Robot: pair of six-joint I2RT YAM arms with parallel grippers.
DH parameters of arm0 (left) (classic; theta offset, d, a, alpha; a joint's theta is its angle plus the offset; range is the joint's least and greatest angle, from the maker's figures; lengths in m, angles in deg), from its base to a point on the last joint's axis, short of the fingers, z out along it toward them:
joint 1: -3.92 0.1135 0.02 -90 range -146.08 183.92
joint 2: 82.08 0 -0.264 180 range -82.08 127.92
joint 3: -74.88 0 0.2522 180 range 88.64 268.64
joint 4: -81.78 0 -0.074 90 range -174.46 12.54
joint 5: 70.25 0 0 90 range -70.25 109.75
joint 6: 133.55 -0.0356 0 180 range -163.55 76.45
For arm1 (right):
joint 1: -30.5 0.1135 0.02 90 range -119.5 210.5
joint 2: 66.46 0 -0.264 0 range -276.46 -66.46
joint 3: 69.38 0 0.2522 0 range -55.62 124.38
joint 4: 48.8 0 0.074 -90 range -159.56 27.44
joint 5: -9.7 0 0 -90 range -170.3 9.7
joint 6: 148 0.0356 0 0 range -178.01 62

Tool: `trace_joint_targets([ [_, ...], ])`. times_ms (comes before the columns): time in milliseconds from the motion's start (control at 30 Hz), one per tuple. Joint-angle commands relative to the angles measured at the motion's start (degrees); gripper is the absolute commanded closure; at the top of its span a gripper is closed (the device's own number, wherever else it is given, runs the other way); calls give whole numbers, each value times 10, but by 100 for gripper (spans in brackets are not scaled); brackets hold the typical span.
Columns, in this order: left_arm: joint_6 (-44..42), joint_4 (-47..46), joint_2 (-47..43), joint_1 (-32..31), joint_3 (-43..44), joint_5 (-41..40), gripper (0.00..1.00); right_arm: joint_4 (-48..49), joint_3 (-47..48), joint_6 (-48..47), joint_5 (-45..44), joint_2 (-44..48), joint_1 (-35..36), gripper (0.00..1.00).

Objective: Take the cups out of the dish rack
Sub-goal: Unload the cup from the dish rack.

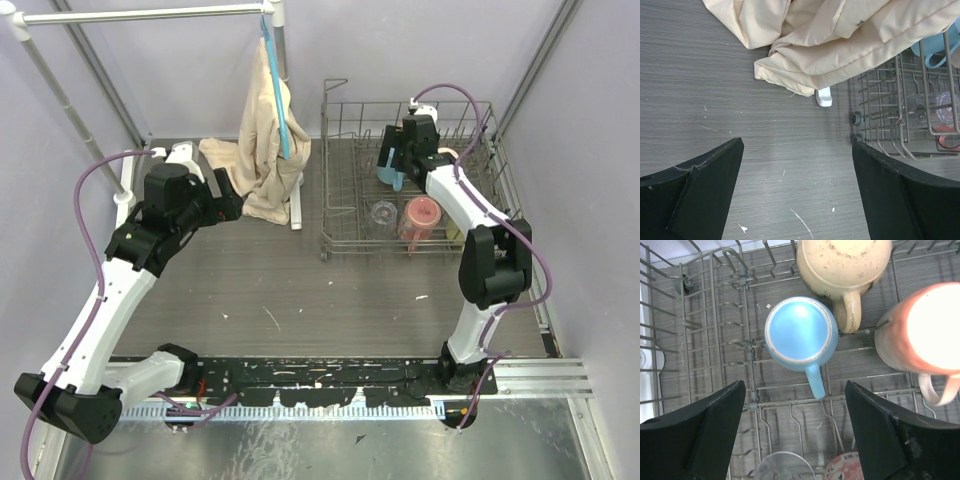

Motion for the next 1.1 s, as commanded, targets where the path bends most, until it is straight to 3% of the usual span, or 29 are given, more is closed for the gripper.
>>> trace_joint_targets([
  [0, 3, -10, -10, -2, 4, 12, 2, -17, 57, -10, -11, -33, 0, 14],
  [167, 4, -10, -11, -2, 3, 14, 2, -19, 63, -3, -10, -61, -9, 16],
  [500, 6, -10, -13, -2, 1, 17, 2, -27, 90, -8, 22, -100, -21, 33],
  [1067, 5, -10, -15, -2, 0, 15, 2, -37, 104, -19, 16, -138, -21, 46],
])
